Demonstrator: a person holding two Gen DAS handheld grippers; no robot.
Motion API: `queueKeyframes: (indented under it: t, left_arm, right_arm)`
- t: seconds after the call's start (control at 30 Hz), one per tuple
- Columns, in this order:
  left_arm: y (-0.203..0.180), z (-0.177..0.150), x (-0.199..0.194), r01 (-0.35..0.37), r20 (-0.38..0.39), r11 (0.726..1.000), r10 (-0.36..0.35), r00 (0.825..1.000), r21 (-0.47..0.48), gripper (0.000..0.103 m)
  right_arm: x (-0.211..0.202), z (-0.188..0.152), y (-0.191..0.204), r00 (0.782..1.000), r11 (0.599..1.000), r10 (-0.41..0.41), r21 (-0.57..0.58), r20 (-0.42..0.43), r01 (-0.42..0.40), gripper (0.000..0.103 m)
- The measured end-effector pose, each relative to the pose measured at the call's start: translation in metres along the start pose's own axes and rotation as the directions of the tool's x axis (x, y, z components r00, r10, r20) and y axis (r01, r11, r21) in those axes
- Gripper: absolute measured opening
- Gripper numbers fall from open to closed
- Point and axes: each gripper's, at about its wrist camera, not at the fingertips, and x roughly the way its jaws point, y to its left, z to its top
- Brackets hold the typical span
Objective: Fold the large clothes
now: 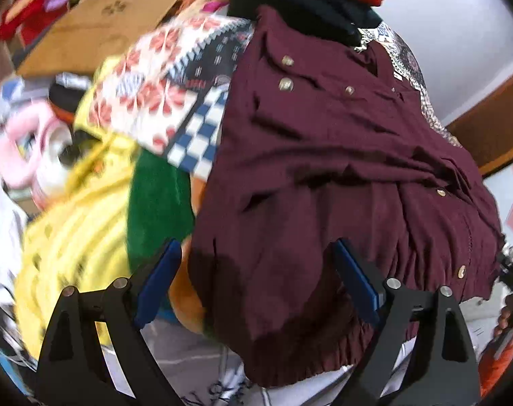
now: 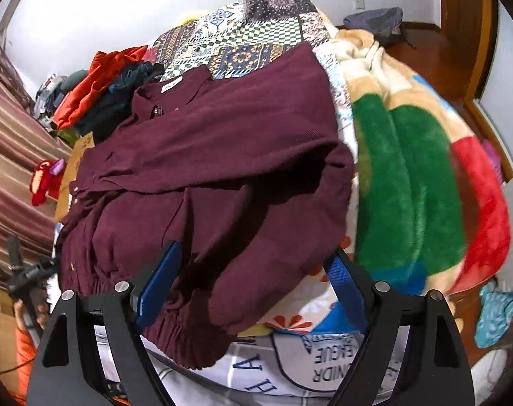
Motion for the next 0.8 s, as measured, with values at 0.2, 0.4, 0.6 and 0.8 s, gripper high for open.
queueKeyframes:
  t: [0.2,0.4,0.6,0.8]
  left_arm:
    - [0.001,-0.011,0.000,0.054,0.004,0.998,-0.054,0.999,-0.044,0.081]
    - [-0.010,-0.006,-0.017,0.060,0.058,0.998,-0.060,0.997,0.000,0.052]
    - [-0.020,0.002,-0.032,0.074,0.098,0.996,-0.078,0.992,0.043,0.008]
    - [-0.034,0.030,-0.054,0.151,0.154,0.986,-0.160,0.975,0.072,0.006]
  right_arm:
    - [0.006,-0.001,0.007,1.000,1.000,0.031,-0.004,0.003,-0.031,0.056]
    - [-0.006,0.003,0.004,0.995,0.996,0.085,0.037,0.055,-0.087,0.014]
    - [-0.015,0.017,0.017,0.988,0.993,0.119,0.007,0.098,-0.121,0.011]
    - [-0.025,0.046,0.026,0.969,0.980,0.197,-0.028,0.147,-0.195,0.009]
